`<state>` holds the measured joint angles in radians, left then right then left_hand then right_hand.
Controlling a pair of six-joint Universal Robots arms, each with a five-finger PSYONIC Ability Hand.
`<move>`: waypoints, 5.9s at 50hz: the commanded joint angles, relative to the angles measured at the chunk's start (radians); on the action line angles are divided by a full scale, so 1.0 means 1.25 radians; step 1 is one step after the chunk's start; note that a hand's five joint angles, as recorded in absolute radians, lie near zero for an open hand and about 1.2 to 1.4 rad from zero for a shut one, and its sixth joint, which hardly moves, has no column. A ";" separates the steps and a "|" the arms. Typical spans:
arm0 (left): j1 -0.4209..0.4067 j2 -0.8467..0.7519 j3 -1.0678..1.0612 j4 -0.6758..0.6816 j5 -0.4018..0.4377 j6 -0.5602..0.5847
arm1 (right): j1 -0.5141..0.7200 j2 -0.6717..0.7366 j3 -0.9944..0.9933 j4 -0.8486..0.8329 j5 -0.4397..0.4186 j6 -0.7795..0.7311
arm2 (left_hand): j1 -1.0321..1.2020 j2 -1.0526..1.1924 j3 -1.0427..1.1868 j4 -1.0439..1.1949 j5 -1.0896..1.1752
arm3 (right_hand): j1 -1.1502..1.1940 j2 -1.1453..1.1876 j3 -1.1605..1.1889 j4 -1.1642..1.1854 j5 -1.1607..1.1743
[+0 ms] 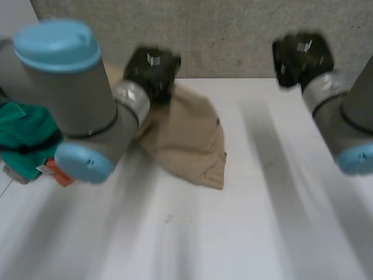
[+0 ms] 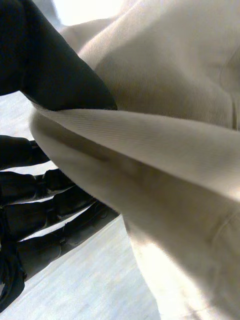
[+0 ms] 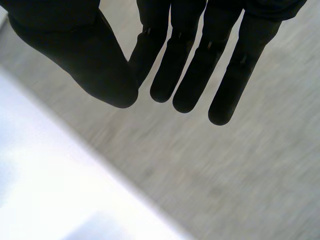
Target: Fold the laundry.
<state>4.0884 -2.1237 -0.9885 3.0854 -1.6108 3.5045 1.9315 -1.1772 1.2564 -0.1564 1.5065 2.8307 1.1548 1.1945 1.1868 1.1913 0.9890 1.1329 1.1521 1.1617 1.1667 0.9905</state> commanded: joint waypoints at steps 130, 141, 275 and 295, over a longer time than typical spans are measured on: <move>0.222 0.069 -0.296 -0.218 0.080 -0.013 | 0.016 0.274 -0.200 0.434 -0.255 -0.311 | -0.551 -0.583 -0.577 -0.580 -0.558 | -0.468 -0.484 -0.491 -0.495 -0.494; 0.190 0.008 -0.325 -0.156 0.077 0.025 | 0.034 0.356 -0.207 0.420 -0.249 -0.342 | -0.446 -0.478 -0.471 -0.475 -0.453 | -0.443 -0.458 -0.466 -0.470 -0.468; 0.148 0.046 -0.495 0.089 0.096 0.090 | -0.042 0.128 0.265 -0.058 -0.227 -0.311 | -0.450 -0.482 -0.476 -0.479 -0.457 | 0.149 0.133 0.126 0.122 0.123; 0.109 -0.025 -0.401 0.126 0.047 0.189 | -0.047 0.053 0.274 0.077 -0.120 -0.188 | 0.193 0.161 0.168 0.164 0.186 | 0.211 0.195 0.188 0.184 0.185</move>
<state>4.2283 -2.1573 -1.4974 3.2334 -1.5545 3.7386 1.8697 -1.0731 1.5879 -0.1369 1.3333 2.5706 1.1629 1.1574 1.1569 1.1655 0.9742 1.0817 1.1787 1.1854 1.1940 1.0062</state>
